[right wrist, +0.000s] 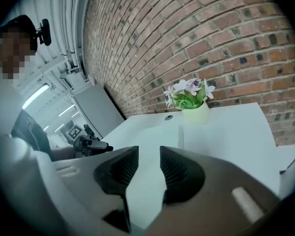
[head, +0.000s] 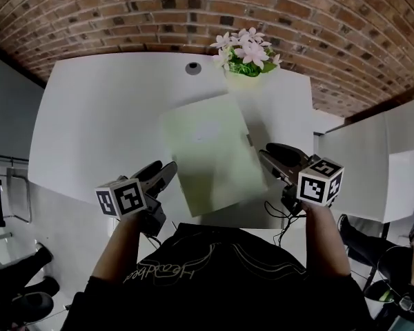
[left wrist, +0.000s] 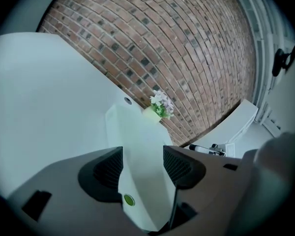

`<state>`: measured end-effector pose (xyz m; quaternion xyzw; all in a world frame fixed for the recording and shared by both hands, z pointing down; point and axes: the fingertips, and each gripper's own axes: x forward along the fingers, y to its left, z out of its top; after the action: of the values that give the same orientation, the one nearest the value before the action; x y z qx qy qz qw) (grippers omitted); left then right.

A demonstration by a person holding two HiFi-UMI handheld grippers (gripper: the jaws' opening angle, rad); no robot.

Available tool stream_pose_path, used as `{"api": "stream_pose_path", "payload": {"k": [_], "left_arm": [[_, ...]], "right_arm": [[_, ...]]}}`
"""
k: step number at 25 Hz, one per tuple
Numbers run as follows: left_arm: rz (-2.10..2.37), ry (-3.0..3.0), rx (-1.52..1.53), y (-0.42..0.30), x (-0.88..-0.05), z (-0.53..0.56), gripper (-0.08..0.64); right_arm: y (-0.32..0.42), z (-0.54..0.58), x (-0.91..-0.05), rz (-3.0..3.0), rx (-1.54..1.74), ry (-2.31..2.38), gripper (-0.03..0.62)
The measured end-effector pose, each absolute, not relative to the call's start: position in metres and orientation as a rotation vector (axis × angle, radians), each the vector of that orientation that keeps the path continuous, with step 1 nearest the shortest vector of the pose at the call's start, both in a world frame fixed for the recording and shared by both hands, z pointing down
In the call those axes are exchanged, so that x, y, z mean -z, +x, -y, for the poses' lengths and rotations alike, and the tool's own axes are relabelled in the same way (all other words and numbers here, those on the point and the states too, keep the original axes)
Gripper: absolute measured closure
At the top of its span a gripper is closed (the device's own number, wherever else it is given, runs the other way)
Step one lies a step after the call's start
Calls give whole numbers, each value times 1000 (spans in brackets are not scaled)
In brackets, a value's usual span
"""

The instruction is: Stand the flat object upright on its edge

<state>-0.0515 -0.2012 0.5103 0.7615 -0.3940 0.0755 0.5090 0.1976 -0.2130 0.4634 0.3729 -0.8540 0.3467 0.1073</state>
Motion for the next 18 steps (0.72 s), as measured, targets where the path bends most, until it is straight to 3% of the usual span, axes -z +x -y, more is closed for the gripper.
{"api": "stream_pose_path", "payload": {"k": [8, 18], "left_arm": [[1010, 1744, -121, -47, -531, 208, 275], [1033, 1644, -136, -41, -555, 214, 275]], "right_arm": [[191, 247, -497, 2455, -1010, 909, 423], [183, 266, -547, 2353, -1091, 755, 411]]}}
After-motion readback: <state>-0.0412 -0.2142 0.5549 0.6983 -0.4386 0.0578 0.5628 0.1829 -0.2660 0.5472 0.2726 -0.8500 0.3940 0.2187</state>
